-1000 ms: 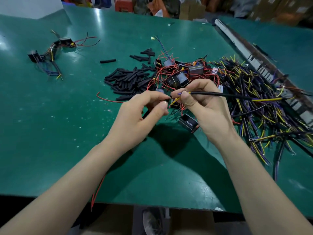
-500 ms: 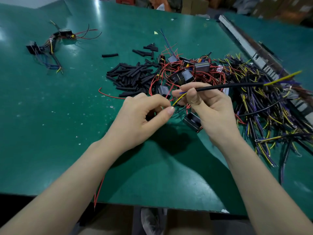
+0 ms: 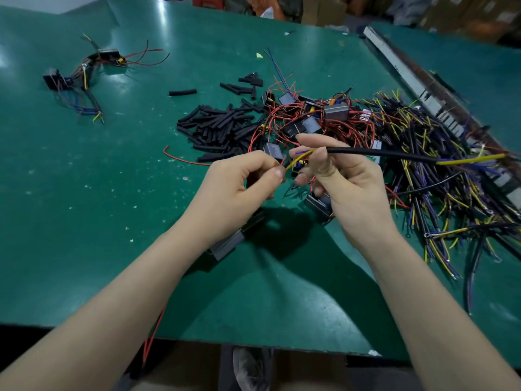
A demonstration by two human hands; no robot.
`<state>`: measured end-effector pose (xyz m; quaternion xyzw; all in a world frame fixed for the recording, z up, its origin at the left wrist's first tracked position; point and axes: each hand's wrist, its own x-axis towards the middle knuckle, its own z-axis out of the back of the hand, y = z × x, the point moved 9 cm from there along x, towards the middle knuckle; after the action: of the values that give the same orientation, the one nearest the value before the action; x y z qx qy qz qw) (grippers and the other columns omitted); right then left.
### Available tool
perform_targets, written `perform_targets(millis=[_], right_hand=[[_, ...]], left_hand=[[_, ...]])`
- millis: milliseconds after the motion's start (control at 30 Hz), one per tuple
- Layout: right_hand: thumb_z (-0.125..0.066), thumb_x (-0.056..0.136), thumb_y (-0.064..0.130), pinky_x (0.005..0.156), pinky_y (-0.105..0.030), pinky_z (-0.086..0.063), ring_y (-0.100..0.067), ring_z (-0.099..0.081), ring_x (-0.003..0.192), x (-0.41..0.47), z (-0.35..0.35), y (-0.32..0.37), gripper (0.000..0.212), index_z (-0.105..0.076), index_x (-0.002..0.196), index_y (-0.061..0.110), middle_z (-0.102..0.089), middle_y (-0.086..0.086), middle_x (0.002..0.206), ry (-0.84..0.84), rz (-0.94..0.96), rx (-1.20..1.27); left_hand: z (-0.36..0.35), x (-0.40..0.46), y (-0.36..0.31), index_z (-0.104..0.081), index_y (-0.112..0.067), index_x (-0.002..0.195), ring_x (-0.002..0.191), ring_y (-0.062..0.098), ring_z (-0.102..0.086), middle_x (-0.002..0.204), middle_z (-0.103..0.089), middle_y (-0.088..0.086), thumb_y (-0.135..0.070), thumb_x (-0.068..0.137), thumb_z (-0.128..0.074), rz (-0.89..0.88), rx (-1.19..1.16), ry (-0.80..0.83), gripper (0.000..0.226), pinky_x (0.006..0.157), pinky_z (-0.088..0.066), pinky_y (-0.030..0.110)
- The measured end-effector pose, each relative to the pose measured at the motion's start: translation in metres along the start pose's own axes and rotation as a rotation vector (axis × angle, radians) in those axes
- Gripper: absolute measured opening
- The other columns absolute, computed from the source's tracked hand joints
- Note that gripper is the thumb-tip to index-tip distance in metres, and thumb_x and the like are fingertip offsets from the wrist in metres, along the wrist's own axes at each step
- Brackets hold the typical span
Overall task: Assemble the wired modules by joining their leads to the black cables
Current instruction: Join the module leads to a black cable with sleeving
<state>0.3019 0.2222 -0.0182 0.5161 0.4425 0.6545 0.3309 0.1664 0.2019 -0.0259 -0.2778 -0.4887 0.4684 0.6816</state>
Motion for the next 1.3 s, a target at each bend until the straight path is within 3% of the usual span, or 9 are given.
perform_targets(millis=[333, 533, 867, 1033, 1233, 1300], right_hand=[[-0.060, 0.088, 0.035, 0.055, -0.017, -0.040, -0.007, -0.050, 0.055, 0.003, 0.006, -0.006, 0.016, -0.070, 0.099, 0.031, -0.054, 0.013, 0.066, -0.053, -0.039, 0.019], [-0.060, 0.091, 0.026, 0.053, -0.017, -0.040, -0.007, -0.046, 0.050, 0.004, 0.009, -0.004, 0.011, -0.068, 0.099, 0.026, -0.050, 0.006, 0.066, -0.085, -0.041, 0.010], [-0.061, 0.089, 0.028, 0.051, -0.016, -0.039, -0.005, -0.045, 0.047, 0.003, 0.002, -0.002, 0.012, -0.067, 0.098, 0.024, -0.050, 0.011, 0.059, -0.030, -0.012, -0.072], [-0.059, 0.093, 0.021, 0.050, -0.016, -0.039, -0.006, -0.044, 0.047, 0.003, 0.004, -0.002, 0.009, -0.065, 0.100, 0.022, -0.051, 0.012, 0.061, -0.051, -0.018, -0.091], [-0.061, 0.094, 0.021, 0.049, -0.019, -0.037, -0.008, -0.043, 0.051, 0.002, 0.008, -0.001, 0.008, -0.066, 0.098, 0.024, -0.052, 0.012, 0.063, -0.108, -0.028, -0.130], [-0.063, 0.093, 0.020, 0.050, -0.023, -0.035, -0.013, -0.041, 0.056, 0.000, 0.008, -0.002, 0.008, -0.067, 0.096, 0.026, -0.050, 0.003, 0.066, -0.126, -0.028, -0.138]], left_hand=[[-0.005, -0.002, 0.009, -0.062, -0.029, 0.077, 0.061, 0.004, -0.050, 0.060, -0.057, -0.013, -0.030, 0.089, -0.054, 0.044, -0.077, 0.053, 0.014, 0.063, -0.042, 0.022], [-0.005, -0.002, 0.010, -0.063, -0.028, 0.078, 0.062, 0.006, -0.050, 0.060, -0.057, -0.012, -0.030, 0.089, -0.054, 0.051, -0.096, 0.059, 0.015, 0.063, -0.042, 0.026], [-0.009, -0.004, 0.005, -0.062, -0.031, 0.077, 0.056, -0.003, -0.047, 0.057, -0.057, -0.013, -0.023, 0.093, -0.055, 0.013, -0.059, 0.088, 0.019, 0.059, -0.037, 0.011], [-0.011, -0.005, 0.002, -0.062, -0.030, 0.078, 0.058, -0.003, -0.050, 0.058, -0.058, -0.014, -0.028, 0.092, -0.051, -0.003, -0.033, 0.115, 0.017, 0.061, -0.038, 0.013], [-0.011, -0.005, -0.006, -0.067, -0.015, 0.078, 0.058, 0.005, -0.054, 0.059, -0.060, -0.010, -0.025, 0.088, -0.057, -0.087, 0.083, 0.113, 0.018, 0.062, -0.041, 0.016], [-0.012, -0.006, -0.007, -0.068, -0.013, 0.078, 0.061, 0.004, -0.053, 0.063, -0.060, -0.011, -0.024, 0.087, -0.059, -0.117, 0.122, 0.120, 0.017, 0.062, -0.041, 0.017]])
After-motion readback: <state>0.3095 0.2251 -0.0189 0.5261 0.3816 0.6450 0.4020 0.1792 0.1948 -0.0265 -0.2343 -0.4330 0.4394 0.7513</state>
